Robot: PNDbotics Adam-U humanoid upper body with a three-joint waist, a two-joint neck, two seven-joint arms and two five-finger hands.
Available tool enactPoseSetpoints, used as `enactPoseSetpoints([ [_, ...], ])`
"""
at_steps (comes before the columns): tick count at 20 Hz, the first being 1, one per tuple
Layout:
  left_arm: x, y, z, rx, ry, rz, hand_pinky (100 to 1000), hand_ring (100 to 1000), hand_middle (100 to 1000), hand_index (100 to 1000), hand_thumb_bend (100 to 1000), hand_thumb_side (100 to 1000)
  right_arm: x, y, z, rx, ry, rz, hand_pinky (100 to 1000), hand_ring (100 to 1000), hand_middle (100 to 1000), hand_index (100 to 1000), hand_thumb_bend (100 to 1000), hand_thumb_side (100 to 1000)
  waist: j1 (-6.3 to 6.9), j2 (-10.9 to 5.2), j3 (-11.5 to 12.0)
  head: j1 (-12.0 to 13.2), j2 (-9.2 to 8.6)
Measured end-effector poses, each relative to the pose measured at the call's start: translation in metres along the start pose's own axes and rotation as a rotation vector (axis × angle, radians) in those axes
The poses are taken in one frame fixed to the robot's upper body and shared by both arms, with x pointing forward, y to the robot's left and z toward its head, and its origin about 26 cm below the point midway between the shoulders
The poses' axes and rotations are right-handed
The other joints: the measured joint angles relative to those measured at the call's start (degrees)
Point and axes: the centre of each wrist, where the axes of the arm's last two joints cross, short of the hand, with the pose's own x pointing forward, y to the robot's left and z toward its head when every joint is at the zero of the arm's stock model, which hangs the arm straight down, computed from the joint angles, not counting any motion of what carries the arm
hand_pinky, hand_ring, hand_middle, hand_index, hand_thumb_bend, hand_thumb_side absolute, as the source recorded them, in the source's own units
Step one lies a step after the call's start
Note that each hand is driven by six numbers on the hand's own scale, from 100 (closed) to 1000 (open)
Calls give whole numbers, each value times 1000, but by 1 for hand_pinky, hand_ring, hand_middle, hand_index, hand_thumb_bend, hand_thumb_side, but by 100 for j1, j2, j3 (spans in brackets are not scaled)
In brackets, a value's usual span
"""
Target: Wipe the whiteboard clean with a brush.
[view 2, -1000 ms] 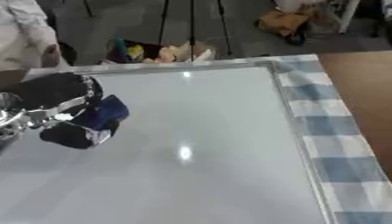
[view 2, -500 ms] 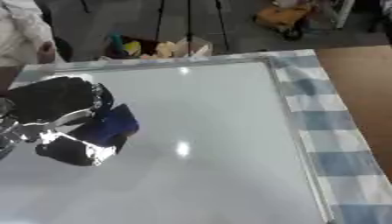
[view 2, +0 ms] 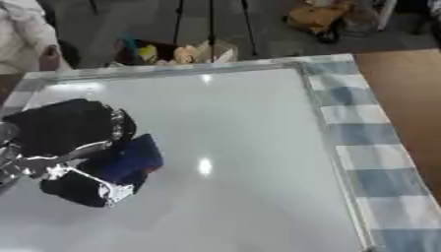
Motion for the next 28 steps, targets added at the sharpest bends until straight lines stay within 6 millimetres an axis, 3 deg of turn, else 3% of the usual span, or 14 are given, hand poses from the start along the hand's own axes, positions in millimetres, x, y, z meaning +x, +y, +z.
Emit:
enactPoseSetpoints([
  [13, 0, -22, -10, 79, -147, -77, 285, 325, 162, 209, 100, 612, 0, 0, 0, 1, -1, -1, 824, 843, 758, 839, 100, 986, -3, 10, -12, -1, 0],
  [28, -15, -60, -23, 193, -341, -57, 260, 315, 157, 213, 100, 658, 1, 1, -2, 0, -8, -4, 824, 843, 758, 839, 100, 985, -3, 25, -7, -6, -1],
])
